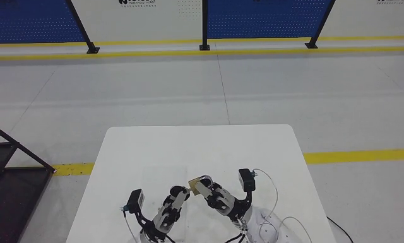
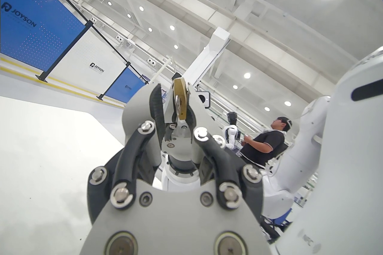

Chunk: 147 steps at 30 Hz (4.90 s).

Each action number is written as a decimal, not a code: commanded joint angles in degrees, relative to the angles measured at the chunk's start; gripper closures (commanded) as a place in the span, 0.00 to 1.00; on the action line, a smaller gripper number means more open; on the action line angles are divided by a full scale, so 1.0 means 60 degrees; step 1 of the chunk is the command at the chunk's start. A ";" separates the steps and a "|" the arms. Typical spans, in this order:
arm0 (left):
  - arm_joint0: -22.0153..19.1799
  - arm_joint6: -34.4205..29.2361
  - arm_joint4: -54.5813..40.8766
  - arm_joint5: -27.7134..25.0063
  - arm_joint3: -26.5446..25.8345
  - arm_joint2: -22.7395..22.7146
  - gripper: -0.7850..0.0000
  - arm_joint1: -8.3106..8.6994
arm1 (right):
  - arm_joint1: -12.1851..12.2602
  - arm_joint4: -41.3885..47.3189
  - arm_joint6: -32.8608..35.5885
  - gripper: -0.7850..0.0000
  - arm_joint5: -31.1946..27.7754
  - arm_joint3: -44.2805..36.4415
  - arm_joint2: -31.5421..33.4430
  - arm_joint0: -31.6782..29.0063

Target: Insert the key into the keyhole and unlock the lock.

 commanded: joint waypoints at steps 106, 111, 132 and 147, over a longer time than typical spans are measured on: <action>-0.0277 -0.3108 -0.1642 0.0000 -0.0209 -0.0120 1.00 0.1292 | 0.0230 -0.0586 0.0647 1.00 0.0597 -0.0228 0.0136 -0.0066; -0.0266 -0.3034 -0.1429 0.0084 -0.0225 -0.0163 1.00 0.1278 | 0.0238 -0.0610 0.0676 1.00 0.0636 -0.0229 0.0114 -0.0051; 0.0089 0.0691 0.2840 0.2519 -0.0502 -0.0016 1.00 0.0981 | 0.0285 -0.0907 0.0500 1.00 0.1176 -0.0453 0.0134 -0.0242; -0.0070 0.0488 0.2418 0.2179 -0.0388 0.0016 1.00 0.1000 | 0.0323 -0.1072 0.0376 1.00 0.1200 -0.0481 0.0170 -0.0280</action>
